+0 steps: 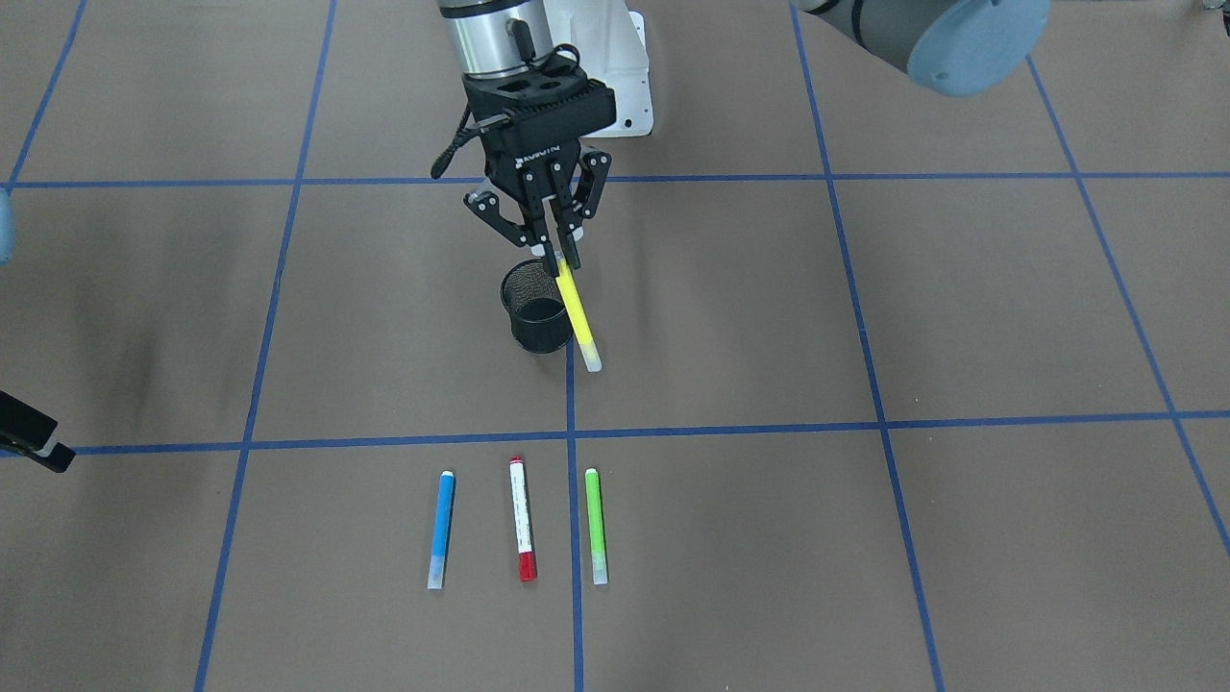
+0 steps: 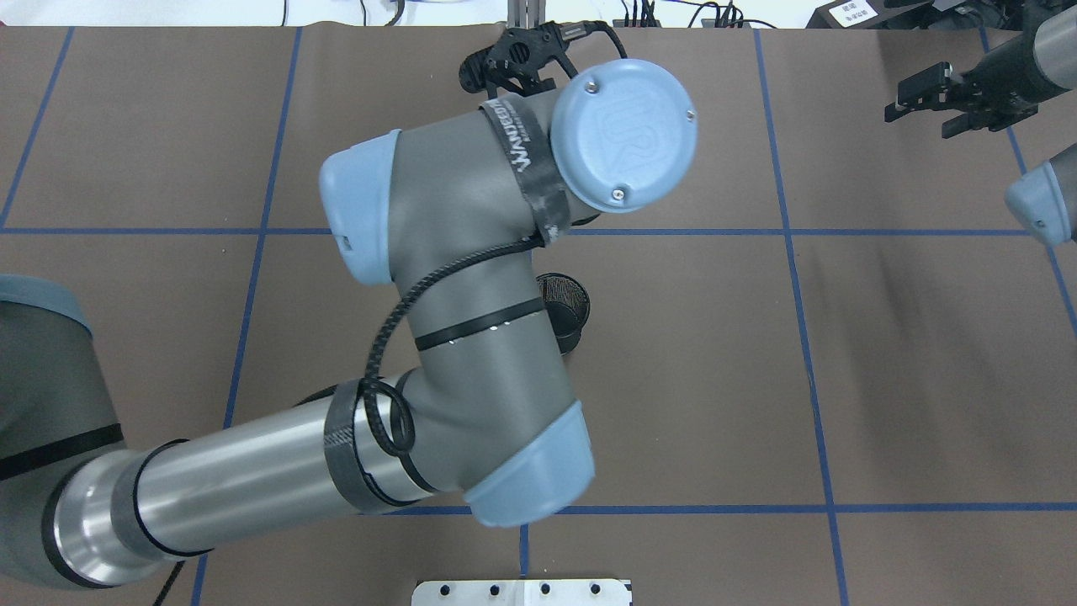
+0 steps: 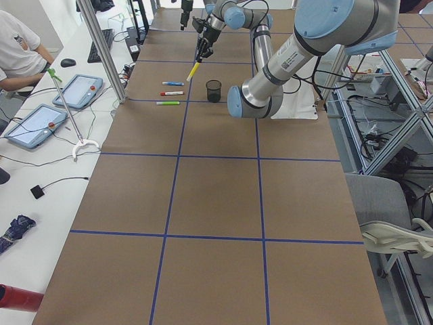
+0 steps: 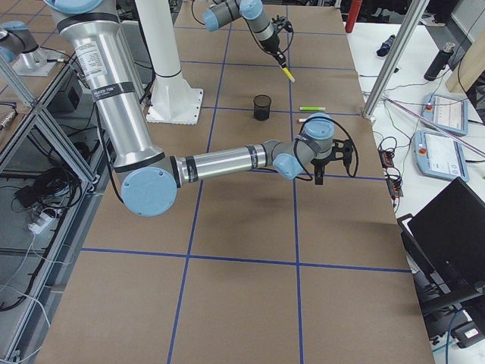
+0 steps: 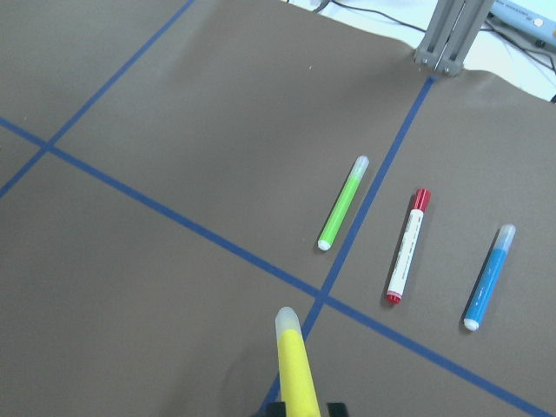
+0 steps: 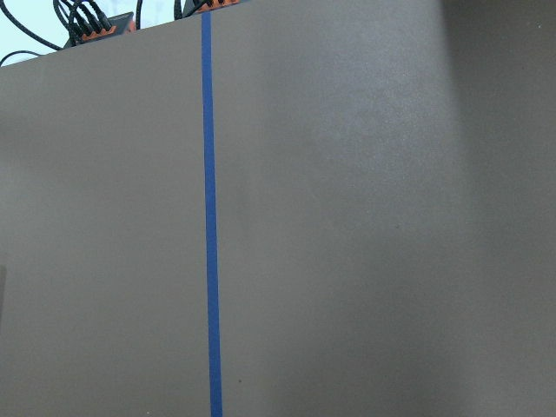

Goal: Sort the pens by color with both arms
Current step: 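Carry the yellow highlighter beside the green highlighter and lower it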

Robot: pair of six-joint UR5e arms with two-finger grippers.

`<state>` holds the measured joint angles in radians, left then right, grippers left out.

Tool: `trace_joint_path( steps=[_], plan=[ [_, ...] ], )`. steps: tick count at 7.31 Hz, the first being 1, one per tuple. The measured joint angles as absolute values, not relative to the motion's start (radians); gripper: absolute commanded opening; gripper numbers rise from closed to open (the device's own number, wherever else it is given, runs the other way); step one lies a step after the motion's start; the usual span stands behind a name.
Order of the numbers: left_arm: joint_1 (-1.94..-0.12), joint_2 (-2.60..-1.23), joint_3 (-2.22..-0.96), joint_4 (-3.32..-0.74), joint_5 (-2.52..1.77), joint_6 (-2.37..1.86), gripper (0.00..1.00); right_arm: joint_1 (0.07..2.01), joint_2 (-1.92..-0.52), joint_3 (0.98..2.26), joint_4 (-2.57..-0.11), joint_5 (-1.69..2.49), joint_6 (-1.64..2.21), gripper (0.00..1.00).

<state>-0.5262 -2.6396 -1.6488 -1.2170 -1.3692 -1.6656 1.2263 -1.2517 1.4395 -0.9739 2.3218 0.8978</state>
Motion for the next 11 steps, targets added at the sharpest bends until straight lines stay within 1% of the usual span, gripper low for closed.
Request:
trace_joint_path(
  steps=[1, 2, 4, 5, 7, 11],
  plan=[
    [-0.563, -2.567, -1.639, -1.384, -1.368, -1.624, 0.0, 1.221, -1.247, 1.441, -0.965, 2.323, 0.901, 1.0],
    [-0.595, -2.505, -1.588, -1.577, -1.361, -1.586, 0.0, 1.207, -1.242, 1.437, -0.937, 2.322, 0.901, 1.0],
    [-0.621, -2.457, -1.37, -1.932, -1.288, -1.547, 0.0, 1.176, -1.23, 1.424, -0.876, 2.314, 0.902, 1.0],
    [-0.622, -2.436, -1.281, -2.057, -1.246, -1.536, 0.0, 1.162, -1.216, 1.417, -0.865, 2.312, 0.903, 1.0],
    [-0.618, -2.391, -1.217, -2.163, -1.202, -1.529, 0.0, 1.145, -1.198, 1.415, -0.851, 2.309, 0.905, 1.0],
    [-0.603, -2.386, -1.191, -2.207, -1.186, -1.531, 0.0, 1.136, -1.195, 1.411, -0.825, 2.304, 0.904, 1.0]
  ],
)
